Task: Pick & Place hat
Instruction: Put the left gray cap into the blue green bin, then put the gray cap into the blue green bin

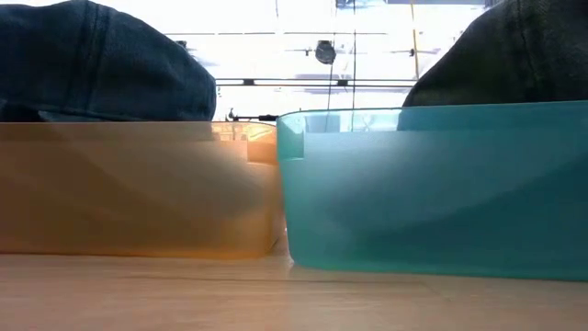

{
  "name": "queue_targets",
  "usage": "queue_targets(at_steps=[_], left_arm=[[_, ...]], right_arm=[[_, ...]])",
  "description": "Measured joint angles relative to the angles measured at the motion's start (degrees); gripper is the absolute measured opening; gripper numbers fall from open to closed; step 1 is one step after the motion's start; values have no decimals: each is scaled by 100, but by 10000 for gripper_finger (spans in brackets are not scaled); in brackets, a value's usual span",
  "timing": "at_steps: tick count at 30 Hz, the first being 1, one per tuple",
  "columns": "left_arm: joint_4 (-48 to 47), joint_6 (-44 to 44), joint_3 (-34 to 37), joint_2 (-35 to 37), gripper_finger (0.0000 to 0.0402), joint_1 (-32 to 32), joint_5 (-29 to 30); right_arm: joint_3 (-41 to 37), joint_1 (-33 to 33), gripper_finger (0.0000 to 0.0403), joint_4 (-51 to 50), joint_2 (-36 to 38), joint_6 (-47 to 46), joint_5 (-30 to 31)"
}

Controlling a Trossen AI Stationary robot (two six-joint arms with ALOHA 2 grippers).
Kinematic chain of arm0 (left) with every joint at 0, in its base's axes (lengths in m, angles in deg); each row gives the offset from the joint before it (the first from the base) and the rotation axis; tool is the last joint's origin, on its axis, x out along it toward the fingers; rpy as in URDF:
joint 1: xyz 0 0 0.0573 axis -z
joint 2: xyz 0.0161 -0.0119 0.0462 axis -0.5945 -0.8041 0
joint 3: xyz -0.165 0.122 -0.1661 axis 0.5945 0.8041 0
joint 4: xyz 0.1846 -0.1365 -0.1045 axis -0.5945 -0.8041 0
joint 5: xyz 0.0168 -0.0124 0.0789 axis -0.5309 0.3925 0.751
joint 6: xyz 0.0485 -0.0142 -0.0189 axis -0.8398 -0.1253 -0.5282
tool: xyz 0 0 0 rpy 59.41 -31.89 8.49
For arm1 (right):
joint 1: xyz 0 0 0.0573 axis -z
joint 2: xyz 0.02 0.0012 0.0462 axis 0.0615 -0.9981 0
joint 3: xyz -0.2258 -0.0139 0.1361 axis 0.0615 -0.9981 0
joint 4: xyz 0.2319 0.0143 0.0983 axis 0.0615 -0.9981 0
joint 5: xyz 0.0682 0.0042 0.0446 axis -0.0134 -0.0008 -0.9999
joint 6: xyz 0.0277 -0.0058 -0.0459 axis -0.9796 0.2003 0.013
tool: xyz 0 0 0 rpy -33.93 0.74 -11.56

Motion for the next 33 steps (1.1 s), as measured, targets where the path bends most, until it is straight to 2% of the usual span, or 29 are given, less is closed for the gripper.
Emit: queue_targets(at_steps=[4, 6, 11, 16, 22, 25, 30, 33], left_arm=[[-1, -11, 0, -1, 230, 1, -19], [-2, 0, 0, -2, 230, 2, -56], [0, 12, 0, -1, 230, 1, -102], [0, -18, 0, 0, 230, 0, -98], [0, -127, 0, -2, 230, 0, -93], [0, -166, 0, -1, 230, 0, -92], [0, -207, 0, -1, 230, 2, -50], [-2, -299, 0, -2, 230, 0, 30]], right_arm=[[0, -46, 224, 21, 302, 207, -50], [-2, -40, 224, 0, 511, 199, -371], [-2, -42, 224, -91, 1014, -190, -942], [-2, -40, 224, -89, 1572, -894, -1091], [-2, -22, 224, -87, 2218, -1773, -994], [-2, 2, 224, 3, 2458, -2059, -687], [0, 35, 224, 666, 2736, -1944, -384], [-2, 41, 224, 1034, 2802, -1703, 103]])
